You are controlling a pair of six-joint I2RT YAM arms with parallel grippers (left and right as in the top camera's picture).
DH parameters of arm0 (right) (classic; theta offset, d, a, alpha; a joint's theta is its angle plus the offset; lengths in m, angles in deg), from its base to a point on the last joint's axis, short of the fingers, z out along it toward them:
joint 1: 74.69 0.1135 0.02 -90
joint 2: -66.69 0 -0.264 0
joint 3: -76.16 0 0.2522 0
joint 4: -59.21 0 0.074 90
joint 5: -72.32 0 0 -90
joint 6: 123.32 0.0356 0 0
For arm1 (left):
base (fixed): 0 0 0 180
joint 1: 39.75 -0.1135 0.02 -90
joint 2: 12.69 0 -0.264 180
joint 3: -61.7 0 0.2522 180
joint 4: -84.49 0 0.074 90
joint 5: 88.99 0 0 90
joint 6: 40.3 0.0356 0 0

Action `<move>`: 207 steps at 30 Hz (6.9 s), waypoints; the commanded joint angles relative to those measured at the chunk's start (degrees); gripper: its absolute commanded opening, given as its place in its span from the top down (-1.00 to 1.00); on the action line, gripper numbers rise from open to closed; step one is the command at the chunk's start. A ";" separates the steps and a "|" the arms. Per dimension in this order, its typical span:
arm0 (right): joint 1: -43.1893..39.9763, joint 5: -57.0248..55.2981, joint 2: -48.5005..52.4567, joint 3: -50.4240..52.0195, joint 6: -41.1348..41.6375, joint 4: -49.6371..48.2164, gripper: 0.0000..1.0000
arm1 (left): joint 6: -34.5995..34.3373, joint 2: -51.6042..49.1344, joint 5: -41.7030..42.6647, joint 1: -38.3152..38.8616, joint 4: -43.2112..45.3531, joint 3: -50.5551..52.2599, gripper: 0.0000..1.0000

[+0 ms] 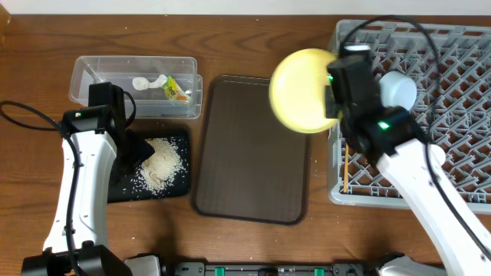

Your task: Sort waste into correct bins and load items into the dishwasher rack

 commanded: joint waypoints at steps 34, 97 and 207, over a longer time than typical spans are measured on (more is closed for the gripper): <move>-5.27 -10.82 7.98 -0.02 3.32 6.23 -0.07 | -0.50 0.20 0.35 -0.26 -0.35 -0.37 -0.40; -18.34 30.60 -47.23 27.78 6.62 19.39 -0.99 | 19.26 54.69 6.82 18.69 1.22 7.41 -0.91; -16.31 30.82 -79.91 74.10 -14.86 -37.16 -0.98 | 19.39 55.67 6.73 18.69 1.03 7.41 -0.93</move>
